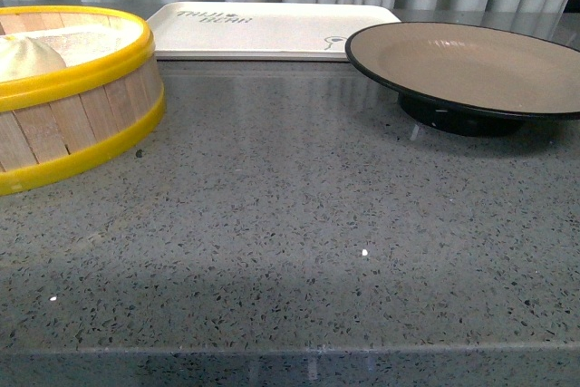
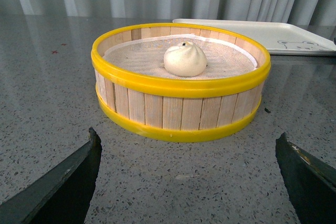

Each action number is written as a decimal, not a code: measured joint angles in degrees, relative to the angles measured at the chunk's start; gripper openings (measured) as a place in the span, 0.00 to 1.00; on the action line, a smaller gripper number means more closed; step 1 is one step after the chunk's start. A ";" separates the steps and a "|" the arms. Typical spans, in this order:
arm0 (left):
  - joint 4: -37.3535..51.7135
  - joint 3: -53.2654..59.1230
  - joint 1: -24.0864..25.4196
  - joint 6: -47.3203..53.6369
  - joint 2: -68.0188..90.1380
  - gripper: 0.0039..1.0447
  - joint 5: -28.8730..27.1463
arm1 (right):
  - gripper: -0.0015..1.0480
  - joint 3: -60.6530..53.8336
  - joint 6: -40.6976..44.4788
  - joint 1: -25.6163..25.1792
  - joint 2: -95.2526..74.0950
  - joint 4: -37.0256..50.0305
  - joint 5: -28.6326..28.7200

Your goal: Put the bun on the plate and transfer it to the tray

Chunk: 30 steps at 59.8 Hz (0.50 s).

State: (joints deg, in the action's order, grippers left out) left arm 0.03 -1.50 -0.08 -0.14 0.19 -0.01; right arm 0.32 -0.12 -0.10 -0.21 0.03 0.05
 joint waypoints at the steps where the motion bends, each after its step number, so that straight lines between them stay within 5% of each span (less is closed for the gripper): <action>1: 0.00 0.00 0.00 0.00 0.00 0.94 0.00 | 0.92 0.00 0.00 0.00 0.00 0.00 0.00; 30: 0.00 0.00 0.00 0.00 0.00 0.94 0.00 | 0.92 0.00 0.00 0.00 0.00 0.00 0.00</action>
State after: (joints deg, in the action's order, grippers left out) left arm 0.03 -1.50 -0.08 -0.14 0.19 -0.01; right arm 0.32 -0.12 -0.10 -0.21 0.03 0.05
